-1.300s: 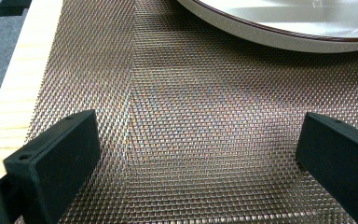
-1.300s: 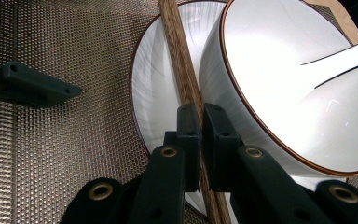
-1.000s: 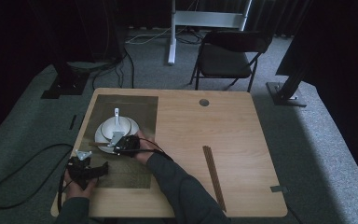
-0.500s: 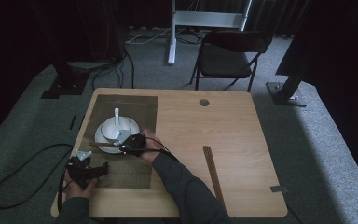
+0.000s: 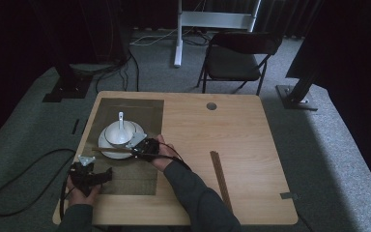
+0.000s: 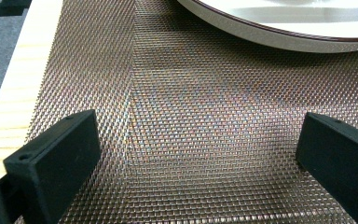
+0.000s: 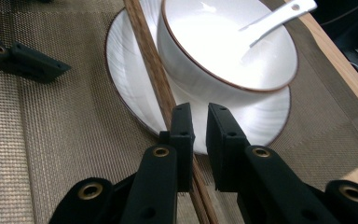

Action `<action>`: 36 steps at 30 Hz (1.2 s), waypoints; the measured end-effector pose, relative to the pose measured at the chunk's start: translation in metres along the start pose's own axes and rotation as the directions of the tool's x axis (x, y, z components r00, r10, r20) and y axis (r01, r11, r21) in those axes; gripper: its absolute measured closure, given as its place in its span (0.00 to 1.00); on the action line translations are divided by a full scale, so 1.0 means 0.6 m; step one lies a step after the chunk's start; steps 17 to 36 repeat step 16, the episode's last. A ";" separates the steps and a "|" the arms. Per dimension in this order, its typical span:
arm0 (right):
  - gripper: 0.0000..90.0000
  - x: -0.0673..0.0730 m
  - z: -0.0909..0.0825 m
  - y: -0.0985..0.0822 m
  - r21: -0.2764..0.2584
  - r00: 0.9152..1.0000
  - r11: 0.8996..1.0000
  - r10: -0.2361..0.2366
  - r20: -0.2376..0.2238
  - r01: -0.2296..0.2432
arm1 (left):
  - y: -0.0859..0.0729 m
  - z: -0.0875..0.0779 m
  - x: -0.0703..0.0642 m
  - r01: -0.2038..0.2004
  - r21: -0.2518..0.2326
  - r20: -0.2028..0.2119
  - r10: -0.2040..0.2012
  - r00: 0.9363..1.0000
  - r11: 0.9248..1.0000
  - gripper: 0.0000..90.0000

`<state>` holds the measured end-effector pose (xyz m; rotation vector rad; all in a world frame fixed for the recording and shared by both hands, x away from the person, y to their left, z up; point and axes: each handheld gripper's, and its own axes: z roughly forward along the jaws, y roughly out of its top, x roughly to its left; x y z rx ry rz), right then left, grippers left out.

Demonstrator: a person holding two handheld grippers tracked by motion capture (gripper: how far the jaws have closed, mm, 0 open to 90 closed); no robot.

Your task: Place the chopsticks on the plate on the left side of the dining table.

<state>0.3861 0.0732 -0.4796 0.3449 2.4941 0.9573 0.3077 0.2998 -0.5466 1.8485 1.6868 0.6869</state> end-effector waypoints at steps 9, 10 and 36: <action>0.88 -0.011 -0.021 -0.020 0.015 0.999 0.999 0.035 0.027 -0.036 | 0.000 0.000 0.000 -0.001 0.001 0.000 0.001 1.000 1.000 0.00; 0.88 -0.012 -0.022 -0.022 0.017 0.999 0.999 0.036 0.029 -0.037 | 0.000 0.000 0.000 0.000 0.000 0.000 0.000 1.000 1.000 0.00; 0.86 -0.015 -0.030 -0.027 0.023 0.999 0.999 0.038 0.037 -0.039 | 0.000 0.000 0.000 0.000 0.001 0.000 0.000 1.000 1.000 0.00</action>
